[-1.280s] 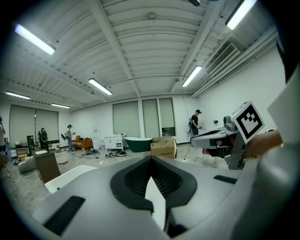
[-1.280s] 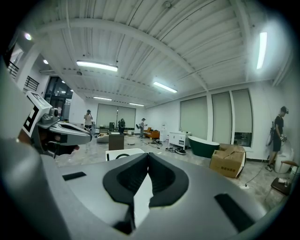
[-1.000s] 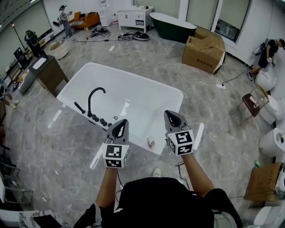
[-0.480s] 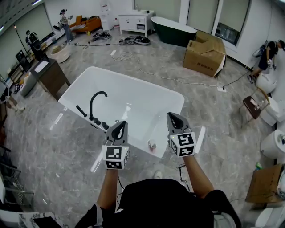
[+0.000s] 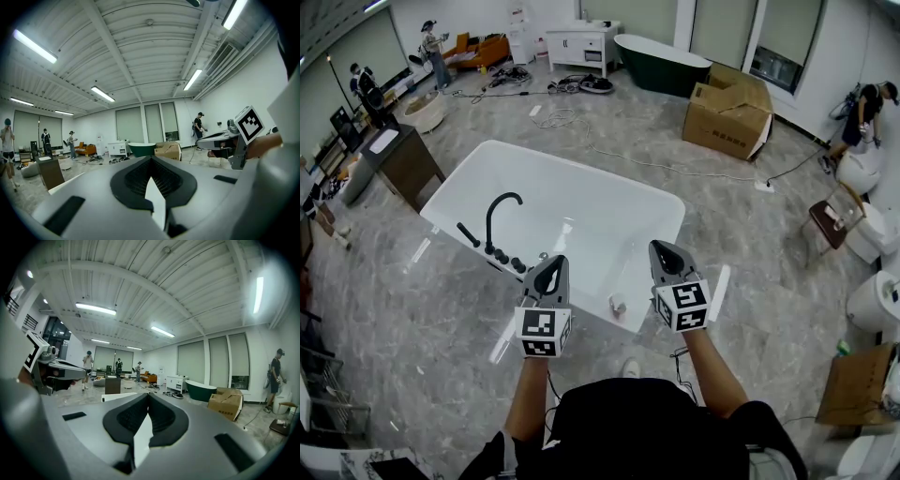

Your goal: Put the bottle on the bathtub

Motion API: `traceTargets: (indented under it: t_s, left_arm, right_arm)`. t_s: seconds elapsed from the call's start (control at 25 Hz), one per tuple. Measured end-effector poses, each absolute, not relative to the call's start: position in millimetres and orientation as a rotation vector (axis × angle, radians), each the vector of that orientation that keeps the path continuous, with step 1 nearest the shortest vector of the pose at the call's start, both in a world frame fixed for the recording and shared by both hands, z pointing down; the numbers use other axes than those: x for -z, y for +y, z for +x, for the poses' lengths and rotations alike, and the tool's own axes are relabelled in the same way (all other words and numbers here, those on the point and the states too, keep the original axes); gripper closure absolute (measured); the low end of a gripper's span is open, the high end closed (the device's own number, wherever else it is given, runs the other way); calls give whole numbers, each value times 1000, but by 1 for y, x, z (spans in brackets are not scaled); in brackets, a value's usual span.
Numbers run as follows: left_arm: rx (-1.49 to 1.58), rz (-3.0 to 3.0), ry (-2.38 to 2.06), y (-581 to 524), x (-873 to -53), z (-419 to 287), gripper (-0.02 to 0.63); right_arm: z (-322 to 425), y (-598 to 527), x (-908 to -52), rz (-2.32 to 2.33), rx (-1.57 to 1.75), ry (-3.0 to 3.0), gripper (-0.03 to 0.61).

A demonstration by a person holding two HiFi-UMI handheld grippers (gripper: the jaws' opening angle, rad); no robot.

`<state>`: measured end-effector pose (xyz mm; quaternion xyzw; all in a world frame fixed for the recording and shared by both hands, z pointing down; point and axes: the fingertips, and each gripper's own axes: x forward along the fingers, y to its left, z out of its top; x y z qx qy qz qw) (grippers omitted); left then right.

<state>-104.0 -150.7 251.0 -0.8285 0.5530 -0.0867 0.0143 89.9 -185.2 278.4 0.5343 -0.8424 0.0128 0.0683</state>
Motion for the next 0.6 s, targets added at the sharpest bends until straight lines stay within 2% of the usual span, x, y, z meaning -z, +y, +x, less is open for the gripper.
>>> traceTargets:
  t_s: [0.6]
  left_arm:
    - [274,-2598,1707,-151,-253,-106,601]
  right_arm:
    - [80,-184,-286,1593,-65,-2542,555]
